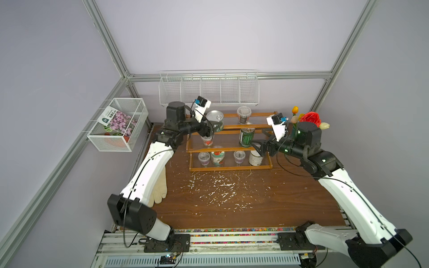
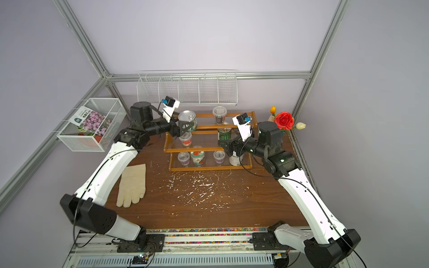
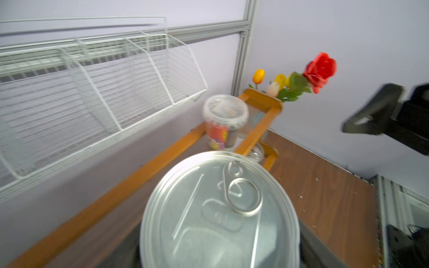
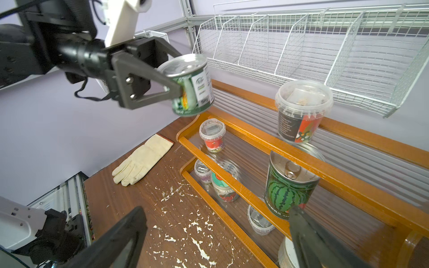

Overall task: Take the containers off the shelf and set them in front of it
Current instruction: 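Pick up a container from the shelf, then place the container at the center of the board.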

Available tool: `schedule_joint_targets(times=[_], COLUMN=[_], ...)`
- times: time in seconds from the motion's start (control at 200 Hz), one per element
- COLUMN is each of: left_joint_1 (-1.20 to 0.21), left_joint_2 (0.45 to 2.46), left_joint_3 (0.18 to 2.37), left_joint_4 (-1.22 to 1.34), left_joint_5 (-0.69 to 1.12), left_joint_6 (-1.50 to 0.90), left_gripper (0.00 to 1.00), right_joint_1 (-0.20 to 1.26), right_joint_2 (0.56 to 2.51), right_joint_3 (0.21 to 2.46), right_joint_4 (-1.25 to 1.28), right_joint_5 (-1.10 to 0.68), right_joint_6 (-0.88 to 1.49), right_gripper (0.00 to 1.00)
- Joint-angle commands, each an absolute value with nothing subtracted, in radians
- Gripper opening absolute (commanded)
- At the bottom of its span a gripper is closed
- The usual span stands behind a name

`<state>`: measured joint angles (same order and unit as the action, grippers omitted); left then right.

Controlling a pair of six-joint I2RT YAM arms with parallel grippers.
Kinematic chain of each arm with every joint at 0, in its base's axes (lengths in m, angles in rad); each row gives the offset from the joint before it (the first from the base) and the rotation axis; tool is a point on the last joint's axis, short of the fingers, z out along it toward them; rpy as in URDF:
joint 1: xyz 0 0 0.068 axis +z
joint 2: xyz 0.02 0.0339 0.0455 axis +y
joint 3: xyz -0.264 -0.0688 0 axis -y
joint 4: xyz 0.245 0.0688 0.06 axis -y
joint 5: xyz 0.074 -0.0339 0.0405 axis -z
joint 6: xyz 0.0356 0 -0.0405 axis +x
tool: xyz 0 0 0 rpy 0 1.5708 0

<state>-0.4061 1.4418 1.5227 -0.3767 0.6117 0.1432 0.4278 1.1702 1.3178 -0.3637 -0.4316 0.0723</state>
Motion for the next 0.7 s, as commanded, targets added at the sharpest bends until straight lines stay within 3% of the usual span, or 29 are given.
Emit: schedule_joint_targets(times=[0.0,0.17,0.375,0.695], left_joint_1=[-0.484,-0.574,-0.575,-0.575], left_joint_2=[1.333,1.197,1.089,1.073], left_joint_3=[1.335,1.030,0.659,0.349], left_joint_4=[-0.306,-0.153,0.100,0.317], left_joint_5=[0.501,0.367,0.252,0.004], left_joint_6=[0.110,0.023,-0.060,-0.127], left_gripper=[0.58,0.58,0.59,0.58], right_joint_1=[0.437,0.443,0.500,0.589], right_joint_2=[1.153,1.109,1.053,1.037], right_joint_3=[1.277,1.190,1.044,0.893], right_joint_4=[-0.314,-0.257,-0.200,-0.105], right_joint_5=[-0.492,-0.533,-0.531,-0.439], right_joint_6=[0.059,0.030,-0.008,-0.049], right_gripper=[0.98,0.98,0.98,0.97])
